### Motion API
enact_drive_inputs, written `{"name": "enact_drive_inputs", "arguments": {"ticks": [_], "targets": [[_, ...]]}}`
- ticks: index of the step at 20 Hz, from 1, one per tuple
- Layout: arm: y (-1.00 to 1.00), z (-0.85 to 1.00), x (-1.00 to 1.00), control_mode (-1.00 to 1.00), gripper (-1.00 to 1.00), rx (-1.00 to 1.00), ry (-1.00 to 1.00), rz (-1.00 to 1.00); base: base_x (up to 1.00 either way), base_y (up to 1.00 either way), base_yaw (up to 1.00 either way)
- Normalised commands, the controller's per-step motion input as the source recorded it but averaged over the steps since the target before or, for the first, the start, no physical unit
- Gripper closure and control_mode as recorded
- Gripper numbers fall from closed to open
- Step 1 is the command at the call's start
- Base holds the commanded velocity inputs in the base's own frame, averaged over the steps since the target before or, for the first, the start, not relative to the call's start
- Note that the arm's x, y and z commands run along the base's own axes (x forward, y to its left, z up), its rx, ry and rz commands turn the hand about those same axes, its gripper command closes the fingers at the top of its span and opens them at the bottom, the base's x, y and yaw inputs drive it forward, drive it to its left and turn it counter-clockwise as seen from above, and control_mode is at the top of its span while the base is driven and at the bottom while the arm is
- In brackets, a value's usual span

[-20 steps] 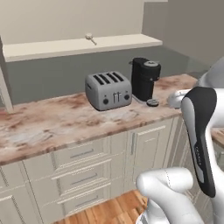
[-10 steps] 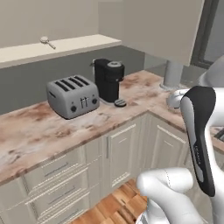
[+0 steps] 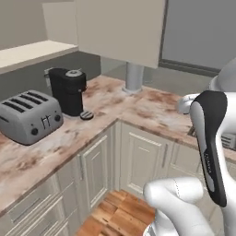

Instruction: Pick up the bar soap and dish brush from the sink, and place them back in the cabinet, and close the cabinet doors.

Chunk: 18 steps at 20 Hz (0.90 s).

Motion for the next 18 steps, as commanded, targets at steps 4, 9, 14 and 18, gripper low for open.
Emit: {"name": "enact_drive_inputs", "arguments": {"ticks": [4,9,14,18], "targets": [[0.0,0.0,0.0,1.0,-1.0,0.0,0.0,0.0,0.0,0.0,-0.54],[0.0,0.0,0.0,1.0,-1.0,0.0,0.0,0.0,0.0,0.0,-0.52],[0.0,0.0,0.0,1.0,-1.0,0.0,0.0,0.0,0.0,-0.01,-0.53],[0.0,0.0,0.0,1.0,-1.0,0.0,0.0,0.0,0.0,-0.02,-0.5]]}}
